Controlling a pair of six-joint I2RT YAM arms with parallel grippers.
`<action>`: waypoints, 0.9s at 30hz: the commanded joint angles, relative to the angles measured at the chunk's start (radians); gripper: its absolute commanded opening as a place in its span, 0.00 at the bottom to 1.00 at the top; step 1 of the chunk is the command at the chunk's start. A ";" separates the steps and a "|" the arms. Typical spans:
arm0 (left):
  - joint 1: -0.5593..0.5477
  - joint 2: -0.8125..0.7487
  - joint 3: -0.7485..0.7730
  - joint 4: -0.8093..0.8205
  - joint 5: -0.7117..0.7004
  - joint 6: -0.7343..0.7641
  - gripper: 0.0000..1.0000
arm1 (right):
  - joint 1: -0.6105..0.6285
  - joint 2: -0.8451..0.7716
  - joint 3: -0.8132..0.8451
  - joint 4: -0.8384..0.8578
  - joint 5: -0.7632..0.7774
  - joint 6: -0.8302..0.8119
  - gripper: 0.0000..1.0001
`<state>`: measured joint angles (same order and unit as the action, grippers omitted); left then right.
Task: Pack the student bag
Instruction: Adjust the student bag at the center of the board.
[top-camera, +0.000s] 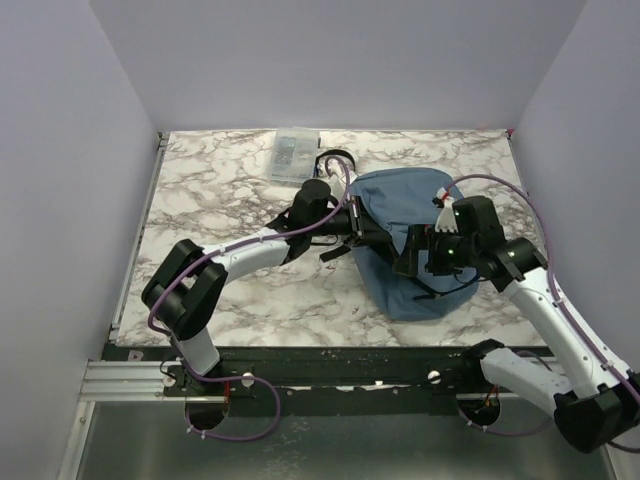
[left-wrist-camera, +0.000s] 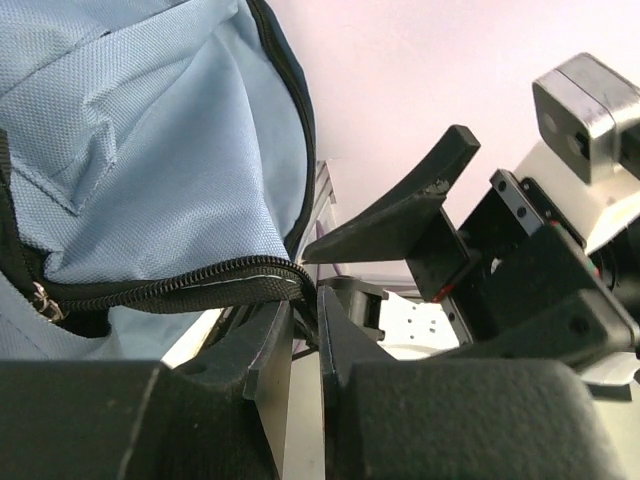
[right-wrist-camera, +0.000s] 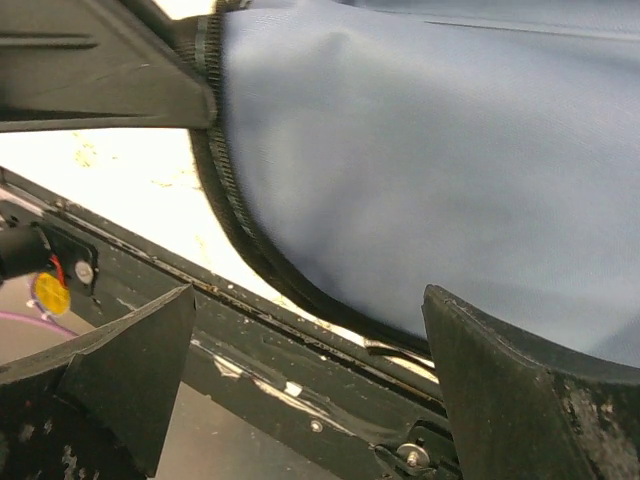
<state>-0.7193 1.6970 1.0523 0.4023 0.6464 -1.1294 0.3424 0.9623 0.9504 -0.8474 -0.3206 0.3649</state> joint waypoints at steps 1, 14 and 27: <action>0.023 0.003 0.030 0.050 0.063 -0.024 0.17 | 0.175 0.068 0.053 0.027 0.227 0.008 0.99; 0.009 -0.147 -0.160 0.050 -0.072 -0.018 0.50 | 0.359 0.147 0.138 0.087 0.868 -0.009 0.10; -0.227 -0.166 0.038 -0.825 -0.771 0.032 0.68 | 0.359 0.148 0.177 0.203 0.591 -0.032 0.01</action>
<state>-0.9398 1.4490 0.9569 -0.0311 0.1841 -1.0473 0.6975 1.1206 1.0790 -0.7422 0.3405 0.3416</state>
